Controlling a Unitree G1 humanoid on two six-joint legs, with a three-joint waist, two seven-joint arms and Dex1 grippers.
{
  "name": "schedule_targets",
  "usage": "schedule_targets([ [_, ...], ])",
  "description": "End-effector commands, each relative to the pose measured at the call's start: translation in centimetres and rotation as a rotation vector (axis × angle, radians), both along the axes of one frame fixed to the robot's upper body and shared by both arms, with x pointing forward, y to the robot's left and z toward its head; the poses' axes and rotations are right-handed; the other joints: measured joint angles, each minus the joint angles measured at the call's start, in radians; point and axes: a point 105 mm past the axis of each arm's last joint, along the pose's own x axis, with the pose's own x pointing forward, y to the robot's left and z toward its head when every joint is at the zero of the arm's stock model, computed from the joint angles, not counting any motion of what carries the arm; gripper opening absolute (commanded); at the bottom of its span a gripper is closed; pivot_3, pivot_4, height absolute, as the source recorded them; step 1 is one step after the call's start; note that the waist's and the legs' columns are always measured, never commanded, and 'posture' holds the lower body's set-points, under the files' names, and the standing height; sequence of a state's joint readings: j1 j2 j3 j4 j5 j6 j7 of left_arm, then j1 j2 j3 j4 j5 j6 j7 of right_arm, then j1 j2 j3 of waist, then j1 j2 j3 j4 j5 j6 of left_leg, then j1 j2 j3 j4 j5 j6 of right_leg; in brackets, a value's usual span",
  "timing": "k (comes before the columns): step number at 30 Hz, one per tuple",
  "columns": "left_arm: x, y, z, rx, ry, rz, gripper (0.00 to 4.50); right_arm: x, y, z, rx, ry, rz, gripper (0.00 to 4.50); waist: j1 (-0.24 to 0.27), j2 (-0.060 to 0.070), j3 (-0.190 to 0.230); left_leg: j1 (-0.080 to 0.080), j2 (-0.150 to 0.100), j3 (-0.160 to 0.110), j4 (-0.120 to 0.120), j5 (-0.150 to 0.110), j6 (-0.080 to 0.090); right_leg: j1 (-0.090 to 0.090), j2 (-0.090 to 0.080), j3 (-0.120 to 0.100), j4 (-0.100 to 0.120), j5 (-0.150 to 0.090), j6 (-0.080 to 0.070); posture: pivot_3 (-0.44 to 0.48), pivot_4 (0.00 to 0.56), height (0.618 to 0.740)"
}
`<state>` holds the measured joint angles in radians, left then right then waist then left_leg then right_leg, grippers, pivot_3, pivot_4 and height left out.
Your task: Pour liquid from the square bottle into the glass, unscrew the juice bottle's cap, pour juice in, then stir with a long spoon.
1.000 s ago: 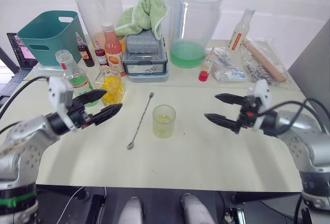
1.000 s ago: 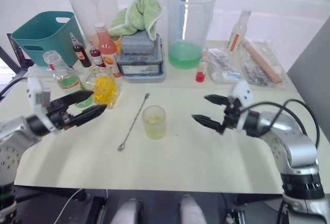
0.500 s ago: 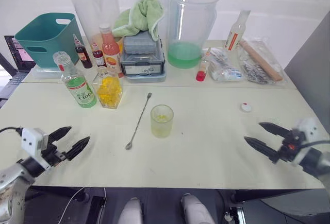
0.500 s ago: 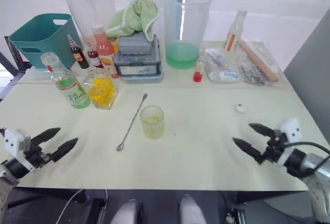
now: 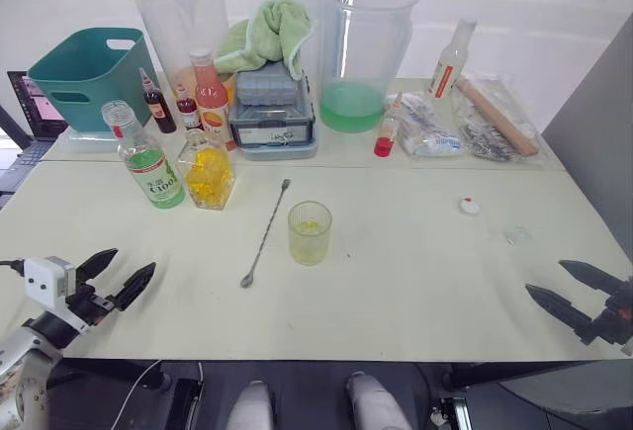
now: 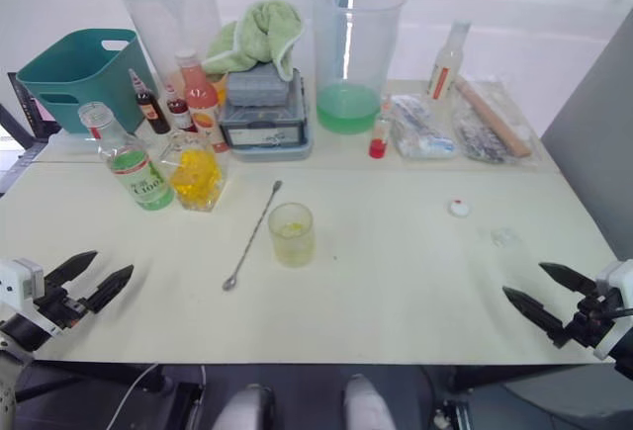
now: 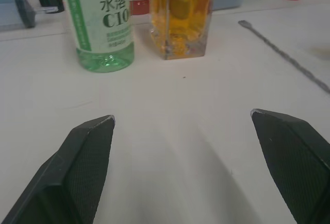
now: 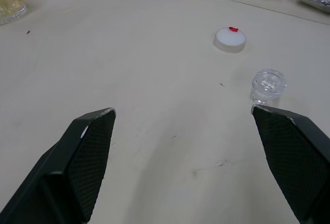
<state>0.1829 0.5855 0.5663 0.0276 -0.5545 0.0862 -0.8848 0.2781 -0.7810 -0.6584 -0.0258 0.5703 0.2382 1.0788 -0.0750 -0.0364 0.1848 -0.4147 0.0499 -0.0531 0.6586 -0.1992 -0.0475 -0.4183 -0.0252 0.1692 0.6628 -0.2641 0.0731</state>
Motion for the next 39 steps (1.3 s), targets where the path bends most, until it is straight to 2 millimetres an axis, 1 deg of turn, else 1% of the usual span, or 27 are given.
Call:
schedule_targets([
  [1, -0.1, -2.1, 1.4, 0.003, -0.036, -0.029, 4.47, 0.6, 0.9, 1.7, -0.024, -0.043, 0.079, 4.5, 0.001, 0.0, 0.0, 0.0, 0.0, 0.0, 0.0, 0.0, 0.0, 0.0, 0.0, 0.0, 0.0, 0.0, 0.0, 0.0, 0.15, 0.728],
  [4, 0.1, -4.4, 1.5, 0.011, -0.038, -0.042, 4.47, 1.5, 3.2, 2.4, -0.001, -0.028, 0.182, 4.5, 0.003, 0.0, 0.0, 0.0, 0.0, 0.0, 0.0, 0.0, 0.0, 0.0, 0.0, 0.001, 0.0, 0.0, 0.0, 0.0, 0.15, 0.728],
  [6, 0.5, -6.1, 1.6, 0.012, -0.037, -0.049, 4.47, 2.1, 5.4, 3.5, 0.007, -0.031, 0.266, 4.5, 0.004, 0.0, 0.0, 0.0, -0.001, 0.001, 0.0, 0.0, 0.0, 0.001, 0.0, 0.001, 0.0, 0.0, 0.0, 0.0, 0.15, 0.728],
  [7, 0.5, -6.8, 1.5, 0.027, -0.029, -0.057, 4.47, 2.2, 6.1, 3.9, 0.006, -0.03, 0.294, 4.5, 0.004, 0.001, 0.0, 0.0, -0.001, 0.0, 0.0, 0.0, 0.0, 0.001, 0.0, 0.002, 0.0, 0.0, 0.0, 0.0, 0.15, 0.728],
  [9, 0.8, -8.7, 1.3, 0.03, -0.011, -0.075, 4.47, 2.5, 7.5, 4.3, -0.048, -0.032, 0.345, 4.5, 0.005, 0.001, 0.0, 0.0, -0.001, 0.0, 0.0, 0.0, 0.0, 0.001, 0.0, 0.002, 0.0, 0.002, 0.003, 0.0, 0.15, 0.728],
  [10, 0.9, -9.2, 1.3, 0.025, -0.004, -0.075, 4.47, 2.6, 7.9, 4.4, -0.071, -0.035, 0.359, 4.5, 0.007, 0.001, 0.0, 0.0, -0.001, 0.0, 0.0, 0.0, 0.0, 0.001, 0.0, 0.002, 0.0, 0.001, 0.003, 0.0, 0.15, 0.728],
  [11, 1.2, -10.2, 1.2, 0.019, 0.003, -0.073, 4.47, 2.6, 8.5, 4.6, -0.083, -0.04, 0.388, 4.5, 0.008, 0.0, -0.001, 0.0, -0.001, 0.0, 0.0, 0.0, 0.0, 0.001, 0.0, 0.002, -0.001, 0.001, 0.004, 0.0, 0.15, 0.728],
  [13, 1.6, -11.5, 0.6, 0.052, 0.037, -0.062, 4.47, 2.4, 9.6, 5.0, -0.082, -0.044, 0.445, 4.5, 0.01, 0.0, -0.001, 0.0, -0.001, -0.001, 0.0, 0.0, 0.0, 0.002, 0.0, 0.002, -0.002, 0.001, 0.005, 0.0, 0.15, 0.728],
  [17, 2.2, -14.2, 0.1, 0.045, 0.083, -0.076, 4.47, 1.9, 11.6, 6.4, -0.068, -0.052, 0.55, 4.5, 0.008, 0.0, 0.0, 0.0, -0.002, -0.001, 0.0, 0.0, 0.0, 0.002, 0.0, 0.002, -0.002, 0.002, 0.005, 0.0, 0.15, 0.728],
  [20, 3.0, -16.2, -0.4, 0.073, 0.125, -0.099, 4.47, 1.5, 12.6, 7.2, -0.077, -0.056, 0.604, 4.5, 0.007, 0.0, -0.001, 0.0, -0.002, -0.001, 0.0, 0.0, 0.0, 0.003, 0.001, 0.002, -0.002, 0.002, 0.006, 0.0, 0.15, 0.728],
  [24, 4.1, -17.9, -0.5, 0.077, 0.157, -0.096, 4.47, 1.0, 13.5, 7.9, -0.084, -0.064, 0.639, 4.5, 0.008, 0.0, -0.001, 0.0, -0.002, -0.002, 0.001, 0.0, 0.0, 0.005, 0.0, 0.002, -0.004, 0.002, 0.006, 0.0, 0.15, 0.728],
  [25, 4.5, -17.9, -0.7, 0.083, 0.164, -0.076, 4.47, 1.0, 13.6, 7.9, -0.089, -0.067, 0.634, 4.5, 0.008, 0.0, -0.001, 0.0, -0.002, -0.002, 0.001, 0.0, 0.0, 0.005, 0.0, 0.002, -0.004, 0.002, 0.006, 0.0, 0.15, 0.728],
  [27, 5.4, -17.2, -1.3, 0.093, 0.189, -0.002, 4.47, 1.1, 13.4, 7.7, -0.091, -0.052, 0.604, 4.5, 0.008, 0.0, -0.001, 0.0, -0.002, -0.002, 0.001, 0.0, 0.0, 0.006, 0.0, 0.002, -0.004, 0.002, 0.006, 0.0, 0.15, 0.728],
  [29, 6.0, -17.0, -1.7, 0.114, 0.203, 0.031, 4.47, 1.2, 13.1, 7.6, -0.084, -0.039, 0.585, 4.5, 0.008, 0.0, -0.001, 0.002, -0.002, -0.003, 0.001, 0.0, 0.0, 0.007, 0.0, 0.002, -0.005, 0.002, 0.007, 0.0, 0.15, 0.728],
  [32, 6.7, -17.6, -1.9, 0.124, 0.21, 0.023, 4.47, 1.2, 13.0, 7.4, -0.082, -0.036, 0.569, 4.5, 0.008, 0.0, -0.001, 0.004, -0.003, -0.003, 0.001, 0.0, 0.0, 0.009, 0.0, 0.002, -0.006, 0.002, 0.007, 0.0, 0.15, 0.728],
  [35, 7.2, -17.8, -2.4, 0.113, 0.236, 0.02, 3.59, 1.2, 13.0, 7.3, -0.08, -0.035, 0.559, 4.5, 0.009, 0.0, -0.001, 0.007, -0.003, -0.003, 0.001, 0.0, 0.0, 0.013, 0.0, 0.002, -0.007, 0.002, 0.007, 0.0, 0.15, 0.728],
  [37, 7.5, -17.8, -2.6, 0.104, 0.248, 0.025, 2.91, 1.2, 13.0, 7.1, -0.081, -0.031, 0.552, 4.5, 0.012, 0.0, -0.001, 0.007, -0.003, -0.003, 0.001, 0.0, 0.0, 0.013, 0.0, 0.002, -0.008, 0.002, 0.007, 0.0, 0.15, 0.728],
  [39, 7.7, -17.8, -2.3, 0.094, 0.235, 0.024, 2.25, 1.2, 12.9, 6.9, -0.081, -0.02, 0.545, 4.5, 0.014, 0.0, -0.001, 0.007, -0.003, -0.003, 0.001, 0.0, 0.0, 0.014, 0.0, 0.002, -0.008, 0.002, 0.007, 0.0, 0.15, 0.728],
])
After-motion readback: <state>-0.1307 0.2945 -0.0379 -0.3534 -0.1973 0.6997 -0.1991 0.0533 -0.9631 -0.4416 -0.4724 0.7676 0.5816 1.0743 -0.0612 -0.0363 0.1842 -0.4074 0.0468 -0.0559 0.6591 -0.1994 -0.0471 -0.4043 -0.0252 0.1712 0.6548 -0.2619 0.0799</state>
